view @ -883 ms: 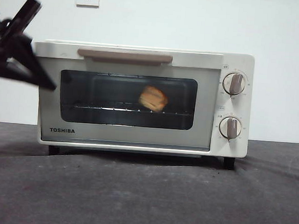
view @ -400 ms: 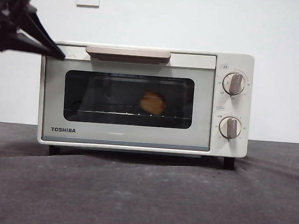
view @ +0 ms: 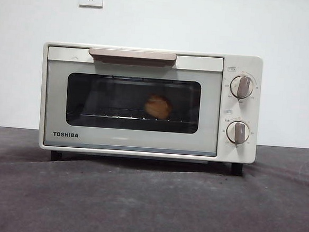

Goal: The left arm flap open the oven, the right arm pick bread and place it into oven, the left arm flap close the oven

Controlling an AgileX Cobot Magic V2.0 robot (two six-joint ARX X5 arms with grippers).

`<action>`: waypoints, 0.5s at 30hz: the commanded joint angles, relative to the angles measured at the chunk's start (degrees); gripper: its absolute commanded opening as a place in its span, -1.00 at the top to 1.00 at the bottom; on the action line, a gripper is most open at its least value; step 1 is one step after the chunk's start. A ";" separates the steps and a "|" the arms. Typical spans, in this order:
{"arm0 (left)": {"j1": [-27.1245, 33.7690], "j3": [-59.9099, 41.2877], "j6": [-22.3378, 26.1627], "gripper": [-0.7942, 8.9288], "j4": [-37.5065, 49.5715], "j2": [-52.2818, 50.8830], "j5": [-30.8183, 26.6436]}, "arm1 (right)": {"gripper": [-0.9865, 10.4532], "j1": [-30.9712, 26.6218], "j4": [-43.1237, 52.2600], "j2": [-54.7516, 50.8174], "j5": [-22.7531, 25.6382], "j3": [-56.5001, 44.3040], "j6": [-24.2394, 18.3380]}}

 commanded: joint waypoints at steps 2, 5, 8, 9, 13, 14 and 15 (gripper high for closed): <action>-0.24 1.18 7.32 0.80 -5.25 -4.79 -2.38 | 0.82 0.48 0.63 0.17 2.05 1.16 -0.52; -0.24 1.18 8.13 0.80 -7.67 -8.07 -3.02 | 0.81 0.48 0.66 0.20 4.57 1.16 -0.50; -0.22 1.18 8.11 0.80 -7.96 -10.45 -3.02 | 0.81 0.48 0.68 0.17 5.49 1.16 -0.07; -0.22 1.18 8.13 0.80 -7.82 -11.28 -3.02 | 0.81 0.48 0.66 0.15 5.40 1.16 0.20; -0.22 1.18 8.13 0.80 -7.85 -13.44 -3.02 | 0.81 0.48 0.72 0.17 5.46 1.16 0.13; -0.22 1.18 8.13 0.80 -7.85 -13.86 -3.02 | 0.81 0.48 0.70 0.17 5.46 1.16 0.13; -0.20 1.18 8.13 0.80 -7.87 -14.32 -3.02 | 0.81 0.48 0.72 0.15 5.46 1.16 0.13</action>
